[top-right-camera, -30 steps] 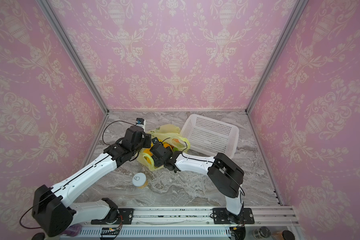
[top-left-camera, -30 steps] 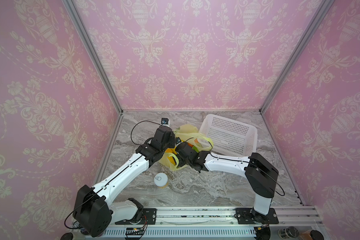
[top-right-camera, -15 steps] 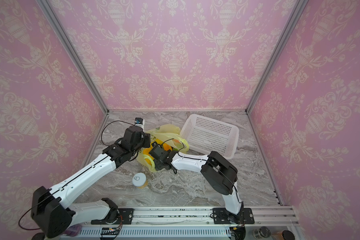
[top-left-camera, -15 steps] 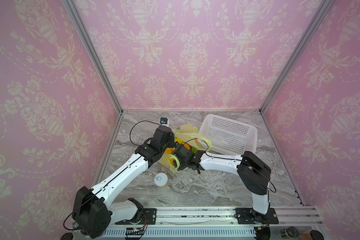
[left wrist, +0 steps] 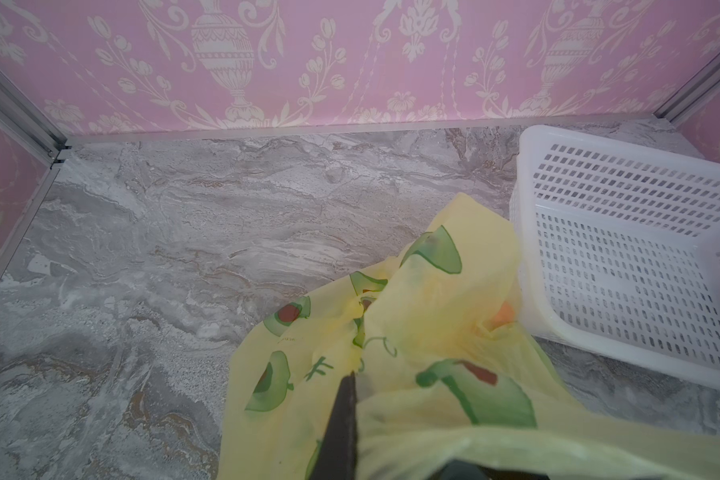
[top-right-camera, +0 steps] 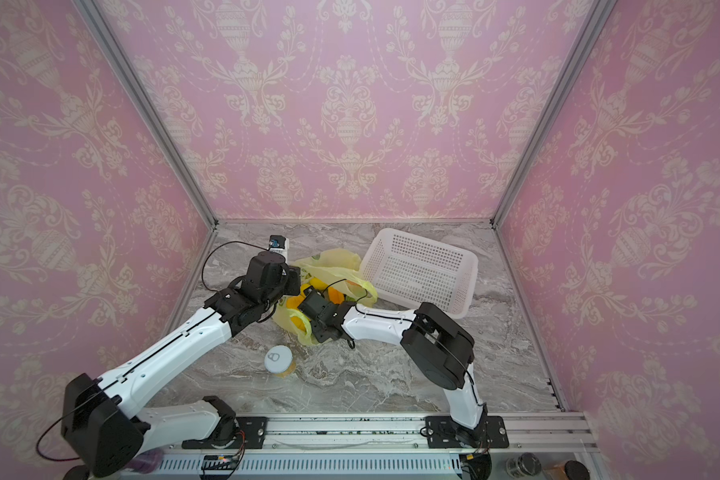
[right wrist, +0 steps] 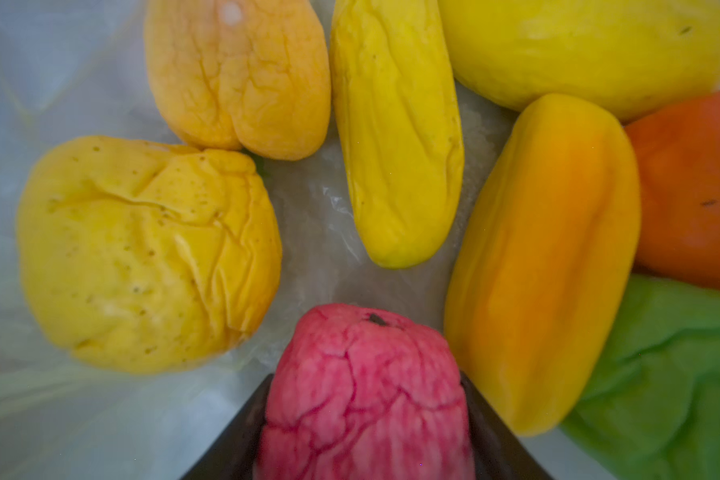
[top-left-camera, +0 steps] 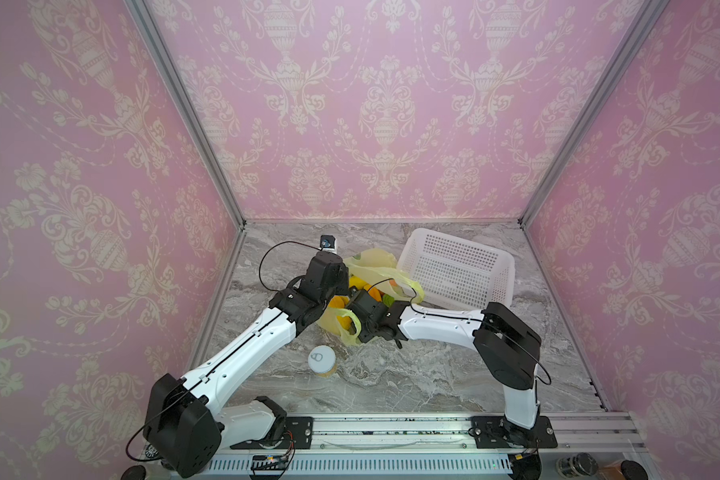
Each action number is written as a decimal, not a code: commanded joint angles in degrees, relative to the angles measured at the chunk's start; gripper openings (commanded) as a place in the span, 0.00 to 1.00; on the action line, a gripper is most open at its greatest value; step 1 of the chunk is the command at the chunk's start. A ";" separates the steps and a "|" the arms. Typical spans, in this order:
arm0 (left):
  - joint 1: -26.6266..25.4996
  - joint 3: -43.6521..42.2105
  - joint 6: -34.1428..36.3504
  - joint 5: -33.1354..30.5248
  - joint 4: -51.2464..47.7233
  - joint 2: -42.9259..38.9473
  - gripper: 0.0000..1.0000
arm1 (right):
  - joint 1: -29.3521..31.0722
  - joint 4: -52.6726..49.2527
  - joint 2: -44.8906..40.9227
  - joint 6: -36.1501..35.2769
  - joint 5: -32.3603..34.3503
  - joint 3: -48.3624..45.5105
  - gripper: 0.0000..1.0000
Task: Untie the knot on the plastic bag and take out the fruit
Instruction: 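Grasp the pink fruit with the right gripper, then lift the pink fruit out of the bag and carry it over the white basket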
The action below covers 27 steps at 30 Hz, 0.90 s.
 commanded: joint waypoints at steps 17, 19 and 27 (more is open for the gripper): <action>0.38 -0.41 1.08 -2.56 -0.74 -0.14 0.00 | 1.78 4.88 -42.27 3.54 -0.77 -15.63 0.24; 0.39 -0.13 1.27 -2.70 -1.21 0.22 0.00 | 1.04 0.90 -45.75 3.95 2.37 -11.83 0.21; 0.38 -0.11 1.77 -3.64 -1.41 0.85 0.00 | -10.60 -10.15 -50.13 8.71 11.53 2.05 0.24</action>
